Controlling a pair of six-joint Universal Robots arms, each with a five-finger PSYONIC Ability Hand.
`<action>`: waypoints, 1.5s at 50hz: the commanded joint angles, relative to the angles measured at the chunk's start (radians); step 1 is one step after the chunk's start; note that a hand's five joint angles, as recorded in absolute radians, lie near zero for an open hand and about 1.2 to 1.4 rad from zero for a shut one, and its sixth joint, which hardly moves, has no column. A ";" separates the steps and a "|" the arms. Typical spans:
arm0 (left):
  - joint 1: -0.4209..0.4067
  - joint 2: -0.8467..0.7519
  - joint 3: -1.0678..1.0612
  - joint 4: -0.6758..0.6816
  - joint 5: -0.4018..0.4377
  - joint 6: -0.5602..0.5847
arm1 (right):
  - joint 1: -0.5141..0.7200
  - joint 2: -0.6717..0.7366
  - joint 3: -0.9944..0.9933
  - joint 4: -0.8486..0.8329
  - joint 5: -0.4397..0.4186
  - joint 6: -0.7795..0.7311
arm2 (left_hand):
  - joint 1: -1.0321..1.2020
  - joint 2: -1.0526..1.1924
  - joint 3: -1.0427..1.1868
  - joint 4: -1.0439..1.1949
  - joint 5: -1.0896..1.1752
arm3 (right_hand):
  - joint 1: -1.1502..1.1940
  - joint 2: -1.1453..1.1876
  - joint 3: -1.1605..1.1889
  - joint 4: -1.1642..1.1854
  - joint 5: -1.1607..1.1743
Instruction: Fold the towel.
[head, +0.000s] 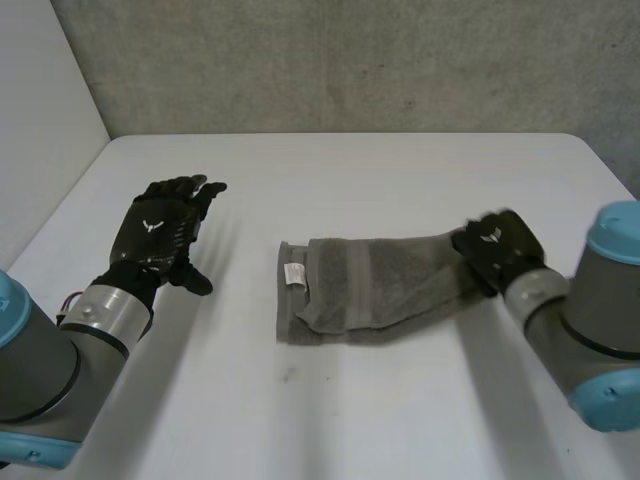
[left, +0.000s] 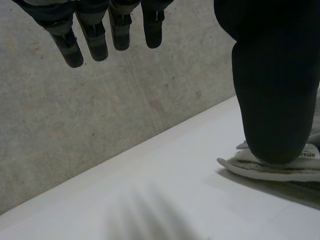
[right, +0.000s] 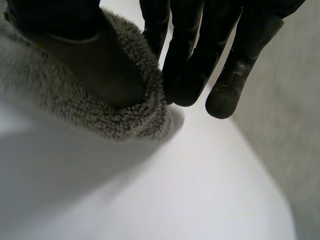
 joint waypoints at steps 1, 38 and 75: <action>-0.011 0.005 0.006 0.001 -0.001 0.001 | 0.296 0.111 -0.231 0.030 -0.050 -0.179 | -0.007 0.009 0.006 0.009 -0.032 | 0.134 0.122 0.062 0.059 0.084; -0.307 -0.375 0.560 -0.329 -0.110 -0.277 | 0.166 0.141 -0.318 0.197 -0.087 0.582 | 0.009 0.025 0.022 0.024 -0.016 | -1.088 -1.099 -1.160 -1.163 -1.138; -0.078 0.128 0.802 -0.863 -0.305 -0.265 | -0.018 -0.304 -0.448 0.390 0.072 0.517 | -0.006 0.010 0.007 0.010 -0.031 | -1.088 -1.099 -1.160 -1.163 -1.138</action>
